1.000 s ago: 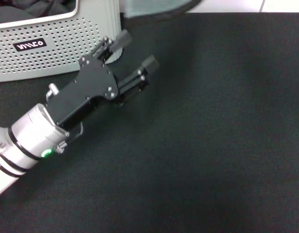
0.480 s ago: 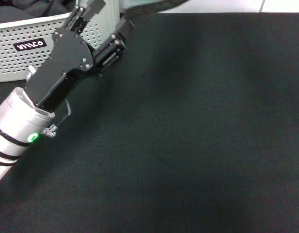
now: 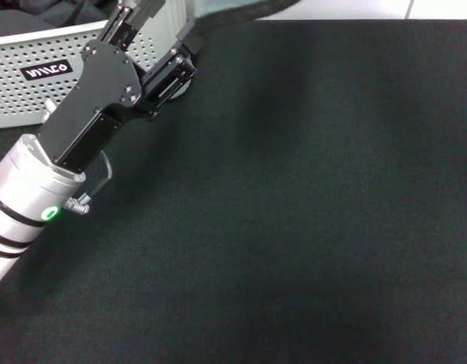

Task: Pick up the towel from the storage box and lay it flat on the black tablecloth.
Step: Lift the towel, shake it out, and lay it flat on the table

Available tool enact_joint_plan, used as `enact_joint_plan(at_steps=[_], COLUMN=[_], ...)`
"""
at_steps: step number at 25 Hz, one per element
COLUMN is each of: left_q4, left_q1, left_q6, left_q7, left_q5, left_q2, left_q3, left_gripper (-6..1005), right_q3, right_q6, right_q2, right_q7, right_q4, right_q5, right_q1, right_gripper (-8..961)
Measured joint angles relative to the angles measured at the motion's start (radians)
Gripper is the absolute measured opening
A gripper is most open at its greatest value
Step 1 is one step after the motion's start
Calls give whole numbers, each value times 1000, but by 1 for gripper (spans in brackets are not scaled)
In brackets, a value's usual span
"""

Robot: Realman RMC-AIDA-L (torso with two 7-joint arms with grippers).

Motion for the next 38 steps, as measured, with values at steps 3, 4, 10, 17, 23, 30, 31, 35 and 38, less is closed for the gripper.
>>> enact_joint_plan(at_steps=[3, 4, 10, 17, 23, 30, 31, 35, 38], left_q4=[-2, -5, -24, -25, -26, -37, -43, -52, -52], left_q1=[-1, -2, -18, -38, -41, -50, -55, -62, -64], left_q6=[0, 0, 1, 15, 15, 15, 15, 15, 15], left_q7=[0, 0, -1, -14, -15, -16, -16, -16, -16], left_q5=[3, 3, -2, 1, 4, 7, 6, 5, 5], left_q2=[0, 0, 0, 0, 0, 0, 0, 0, 0], left_q3=[1, 2, 2, 2, 2, 2, 2, 2, 2], left_gripper=[817, 817, 817, 817, 816, 816, 816, 816, 816], right_q3=[0, 0, -15, -26, -24, -17, -17, -17, -17], right_q6=[-2, -4, -20, -27, -50, -74, -74, -77, -80], right_q2=[0, 0, 0, 0, 0, 0, 0, 0, 0], right_q7=[0, 0, -7, -11, -15, -17, -17, -24, -30], right_q4=[3, 4, 16, 41, 49, 80, 83, 94, 95], right_q5=[0, 0, -1, -2, -2, -2, -2, -1, -1], right_q1=[13, 18, 35, 62, 79, 117, 121, 146, 153], right_gripper=[7, 7, 6, 6, 7, 11, 12, 14, 16])
